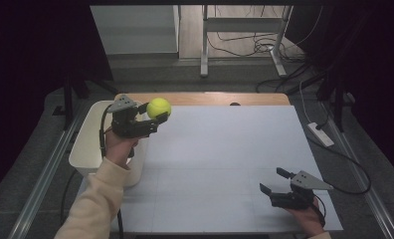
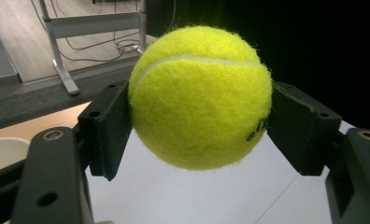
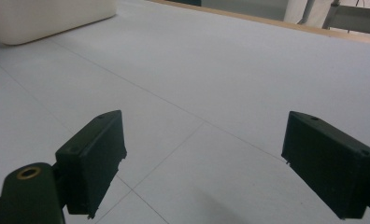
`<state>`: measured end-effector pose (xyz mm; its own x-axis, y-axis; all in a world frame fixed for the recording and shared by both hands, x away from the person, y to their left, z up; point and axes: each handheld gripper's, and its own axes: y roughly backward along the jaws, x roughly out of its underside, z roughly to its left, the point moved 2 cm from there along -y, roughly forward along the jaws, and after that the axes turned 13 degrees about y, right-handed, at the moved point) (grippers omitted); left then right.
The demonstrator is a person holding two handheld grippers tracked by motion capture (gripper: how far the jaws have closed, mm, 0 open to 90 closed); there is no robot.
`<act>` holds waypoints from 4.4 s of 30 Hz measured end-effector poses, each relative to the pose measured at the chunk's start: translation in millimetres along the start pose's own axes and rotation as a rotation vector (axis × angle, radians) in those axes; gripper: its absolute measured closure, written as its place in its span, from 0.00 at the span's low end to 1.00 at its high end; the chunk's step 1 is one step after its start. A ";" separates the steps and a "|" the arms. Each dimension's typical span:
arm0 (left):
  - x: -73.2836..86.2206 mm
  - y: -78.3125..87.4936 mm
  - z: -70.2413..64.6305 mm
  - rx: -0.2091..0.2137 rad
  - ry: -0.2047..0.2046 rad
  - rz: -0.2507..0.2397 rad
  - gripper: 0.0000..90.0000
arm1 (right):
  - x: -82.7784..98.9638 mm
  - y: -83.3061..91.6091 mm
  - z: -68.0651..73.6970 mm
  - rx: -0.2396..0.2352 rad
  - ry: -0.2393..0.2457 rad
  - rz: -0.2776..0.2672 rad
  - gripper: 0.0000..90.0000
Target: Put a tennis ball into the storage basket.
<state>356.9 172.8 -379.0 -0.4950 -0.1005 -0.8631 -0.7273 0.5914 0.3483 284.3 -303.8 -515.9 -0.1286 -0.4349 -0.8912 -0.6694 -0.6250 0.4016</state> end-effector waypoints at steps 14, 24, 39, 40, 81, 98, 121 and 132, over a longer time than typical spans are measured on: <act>2.0 15.2 13.1 -0.057 0.009 -0.013 0.30 | 0.0 0.2 0.0 -0.001 0.000 0.002 0.15; 4.3 22.2 21.7 -0.093 0.025 -0.017 0.30 | 0.2 0.0 0.0 0.002 0.000 0.003 0.15; 14.6 34.8 36.9 -0.127 0.048 -0.022 0.30 | 0.0 0.2 0.5 0.001 0.001 0.001 0.15; 15.1 36.1 37.9 -0.129 0.051 -0.022 0.30 | 0.0 0.1 0.4 0.001 0.000 0.002 0.15; 30.3 57.9 68.8 -0.257 0.080 -0.008 0.30 | -0.1 -1.3 0.6 0.005 -0.002 0.007 0.15; 24.8 66.6 66.6 -0.249 0.087 -0.089 0.20 | -0.2 -1.2 0.9 0.002 0.001 0.005 0.15; 22.4 63.7 38.2 -0.110 0.050 -0.088 0.20 | -0.4 -2.0 0.2 0.001 0.000 0.004 0.15; 23.2 56.7 13.3 0.000 -0.002 -0.047 0.19 | -0.9 -1.5 0.4 -0.009 -0.011 -0.009 0.15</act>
<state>310.5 214.7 -384.1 -0.4598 -0.1266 -0.8789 -0.7494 0.5863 0.3076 285.1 -302.2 -515.7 -0.1305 -0.4218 -0.8973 -0.6640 -0.6349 0.3950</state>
